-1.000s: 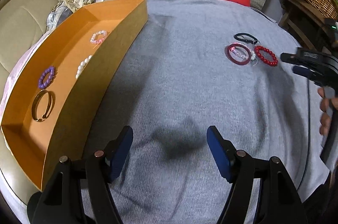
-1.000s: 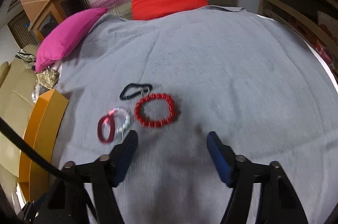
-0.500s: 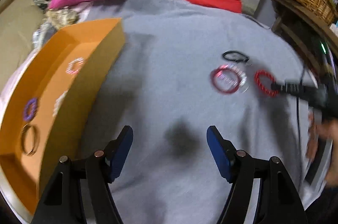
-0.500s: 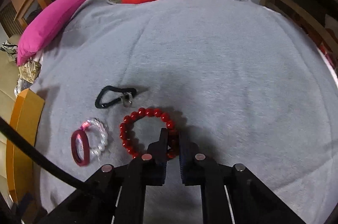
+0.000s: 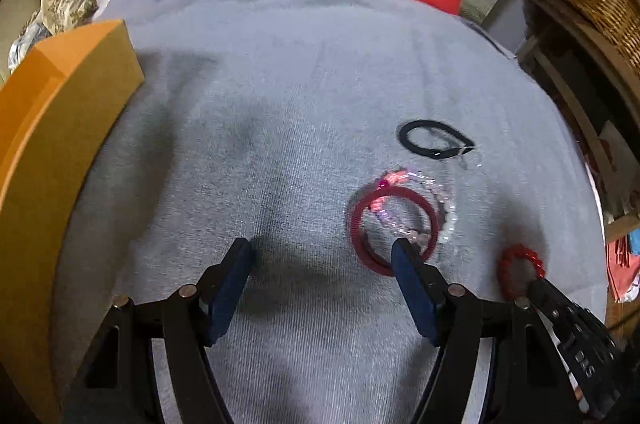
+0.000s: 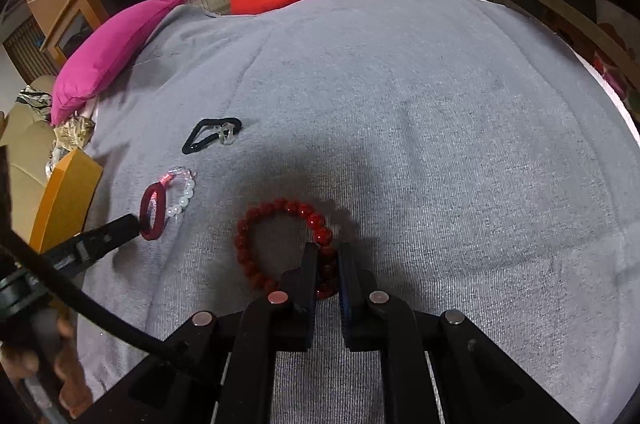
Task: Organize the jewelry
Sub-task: 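Grasp the red bead bracelet with the right tool while the left tool grasps the dark red bangle, then carry the dark red bangle and red bead bracelet toward the orange box with both tools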
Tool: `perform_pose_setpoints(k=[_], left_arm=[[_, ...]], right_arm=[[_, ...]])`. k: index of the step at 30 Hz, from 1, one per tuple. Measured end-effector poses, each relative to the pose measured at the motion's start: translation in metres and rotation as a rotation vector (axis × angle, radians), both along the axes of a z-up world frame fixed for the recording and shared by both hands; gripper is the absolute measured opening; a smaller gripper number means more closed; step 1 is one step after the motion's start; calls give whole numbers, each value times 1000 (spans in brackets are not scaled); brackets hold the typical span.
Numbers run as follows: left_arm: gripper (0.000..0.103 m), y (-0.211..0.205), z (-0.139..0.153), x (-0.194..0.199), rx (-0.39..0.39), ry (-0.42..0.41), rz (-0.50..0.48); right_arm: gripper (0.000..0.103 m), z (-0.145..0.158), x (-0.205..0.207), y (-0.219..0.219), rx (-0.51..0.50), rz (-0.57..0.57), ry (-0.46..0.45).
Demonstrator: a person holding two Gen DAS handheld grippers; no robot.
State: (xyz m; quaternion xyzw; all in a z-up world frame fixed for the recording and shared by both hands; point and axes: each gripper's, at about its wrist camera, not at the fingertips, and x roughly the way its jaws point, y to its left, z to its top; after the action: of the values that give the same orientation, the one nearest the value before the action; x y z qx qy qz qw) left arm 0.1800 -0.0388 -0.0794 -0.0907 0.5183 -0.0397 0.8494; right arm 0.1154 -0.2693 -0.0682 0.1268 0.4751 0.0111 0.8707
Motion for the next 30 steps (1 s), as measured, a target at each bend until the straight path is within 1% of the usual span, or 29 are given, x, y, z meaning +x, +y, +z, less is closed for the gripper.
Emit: perform_pose_setpoints(k=[1,2,3,4,5,6,9,11,13,20,23,30], left_arm=[[68,-1,-1,1,13,-6,6],[56,-3,-1,3,43,-17,11],[51,-4,-1,4,66,-25,12],[39,-5,0,4,70,-34,10],[19,-5,1,4,76,-38,7],[9,-4,3,4,77,-40,1],[4,-1,6,0,66,-39,-19],[4,4,7,-9,54,-41,-30],[4,9,11,-23,46,-58,-39],[4,17,20,-74,0,-89,-56],[4,20,26,-97,-3,-105,-64],[4,23,44,-134,-9,-152,-70]], right_arm=[[10,0,-1,-1,0,2,0],[10,0,-2,-1,2,3,0],[10,-1,-2,-2,4,2,-1],[10,-1,-3,-2,6,2,-1],[10,-2,-3,-2,6,2,-1],[10,-2,-4,-2,8,2,-1],[10,0,-5,-1,20,4,-3],[10,4,-6,1,25,7,-11],[10,9,-15,2,34,8,-24],[10,26,-55,2,89,0,-65],[10,31,-74,5,117,2,-79],[10,42,-117,16,164,8,-116]])
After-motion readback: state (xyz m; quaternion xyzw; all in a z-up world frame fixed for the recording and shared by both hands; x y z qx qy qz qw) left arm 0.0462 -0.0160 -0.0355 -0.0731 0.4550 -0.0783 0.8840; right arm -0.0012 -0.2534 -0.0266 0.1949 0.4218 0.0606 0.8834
